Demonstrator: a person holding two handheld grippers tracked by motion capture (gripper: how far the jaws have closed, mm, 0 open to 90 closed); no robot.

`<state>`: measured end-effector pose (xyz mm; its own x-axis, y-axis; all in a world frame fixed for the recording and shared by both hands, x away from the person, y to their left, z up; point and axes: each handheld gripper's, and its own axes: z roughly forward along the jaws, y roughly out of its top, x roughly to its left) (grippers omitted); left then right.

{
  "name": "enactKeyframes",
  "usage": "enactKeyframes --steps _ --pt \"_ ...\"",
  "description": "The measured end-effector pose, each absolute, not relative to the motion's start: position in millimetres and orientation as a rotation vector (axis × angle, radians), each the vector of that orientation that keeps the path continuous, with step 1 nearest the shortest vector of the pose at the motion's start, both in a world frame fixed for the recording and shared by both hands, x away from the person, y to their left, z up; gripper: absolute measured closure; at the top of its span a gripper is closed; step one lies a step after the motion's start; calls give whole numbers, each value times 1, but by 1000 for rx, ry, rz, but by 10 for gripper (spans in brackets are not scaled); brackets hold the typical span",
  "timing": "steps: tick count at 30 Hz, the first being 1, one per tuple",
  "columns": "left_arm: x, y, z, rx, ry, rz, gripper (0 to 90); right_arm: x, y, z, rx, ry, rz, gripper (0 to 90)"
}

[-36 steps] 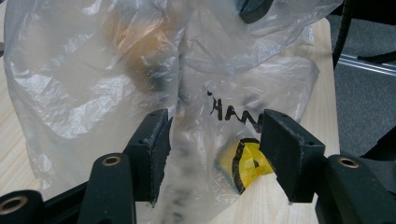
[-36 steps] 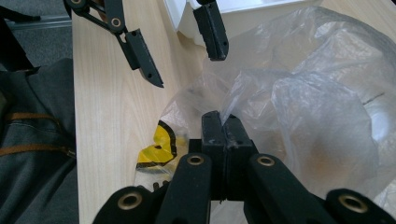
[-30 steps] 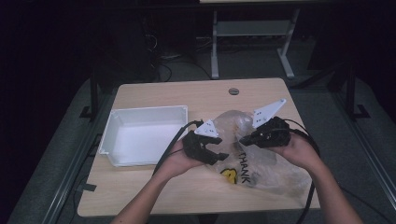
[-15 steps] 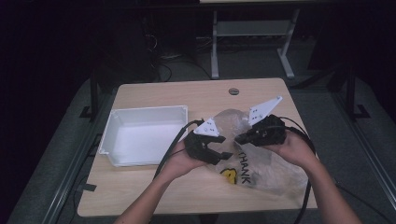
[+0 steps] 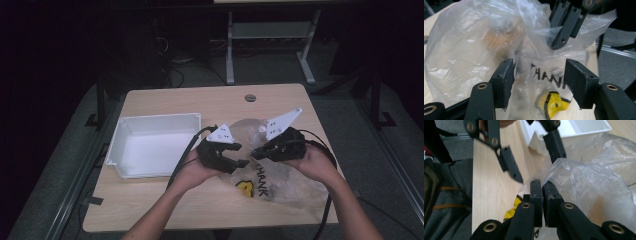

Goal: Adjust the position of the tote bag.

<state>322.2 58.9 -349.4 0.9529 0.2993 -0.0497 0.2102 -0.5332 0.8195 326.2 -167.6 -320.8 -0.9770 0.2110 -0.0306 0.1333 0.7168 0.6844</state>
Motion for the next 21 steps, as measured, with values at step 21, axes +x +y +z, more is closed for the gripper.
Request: enactKeyframes --steps 21 --pt "333 38 -333 2192 331 31 551 304 -180 -355 310 2702 1156 845"
